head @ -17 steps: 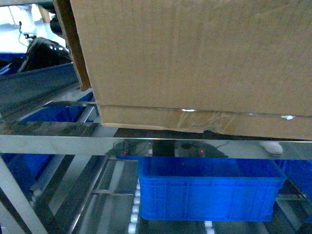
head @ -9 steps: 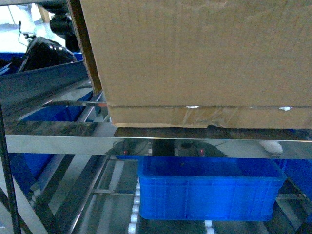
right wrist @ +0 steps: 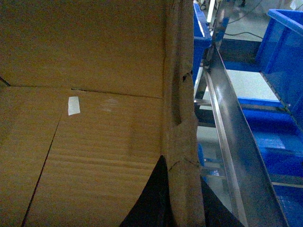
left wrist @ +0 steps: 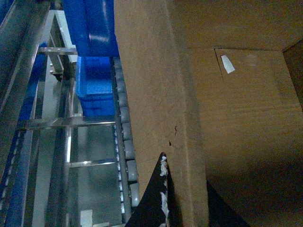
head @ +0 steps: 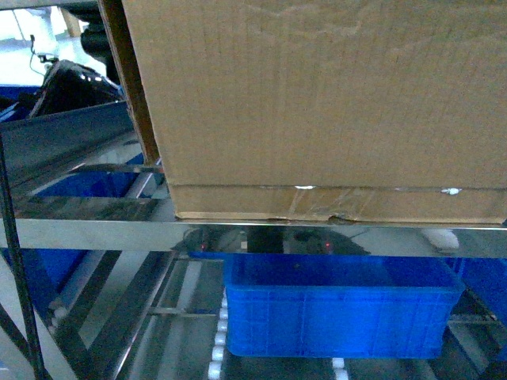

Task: Sort boxes to right shelf from conveyor

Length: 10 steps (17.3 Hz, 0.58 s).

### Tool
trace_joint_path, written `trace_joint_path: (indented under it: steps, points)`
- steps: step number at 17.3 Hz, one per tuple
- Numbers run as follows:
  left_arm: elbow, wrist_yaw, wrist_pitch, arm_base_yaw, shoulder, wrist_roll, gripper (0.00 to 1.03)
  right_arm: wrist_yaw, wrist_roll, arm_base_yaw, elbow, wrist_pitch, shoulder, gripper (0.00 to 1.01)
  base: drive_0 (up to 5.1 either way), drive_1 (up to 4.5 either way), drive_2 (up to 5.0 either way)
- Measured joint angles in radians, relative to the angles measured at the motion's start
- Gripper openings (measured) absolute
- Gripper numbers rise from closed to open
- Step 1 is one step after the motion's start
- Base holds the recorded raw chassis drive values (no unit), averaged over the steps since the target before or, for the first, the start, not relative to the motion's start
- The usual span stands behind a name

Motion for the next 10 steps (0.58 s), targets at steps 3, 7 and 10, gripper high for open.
trace_joint_path:
  steps: [3,7,10]
  points:
    - [0.016,0.004,-0.003,0.006,0.015,-0.007,0.03,-0.002,-0.003,0.0,0.031,-0.012,0.024,0.04,0.0,0.0,0.0]
    - [0.117,0.027,-0.042,0.029,0.1,-0.037,0.03,-0.018,-0.022,0.0,0.174,-0.073,0.134,0.04,0.0,0.0,0.0]
    - [0.217,0.044,-0.072,0.037,0.171,-0.036,0.03,-0.019,-0.028,0.002,0.243,-0.083,0.183,0.04,0.0,0.0,0.0]
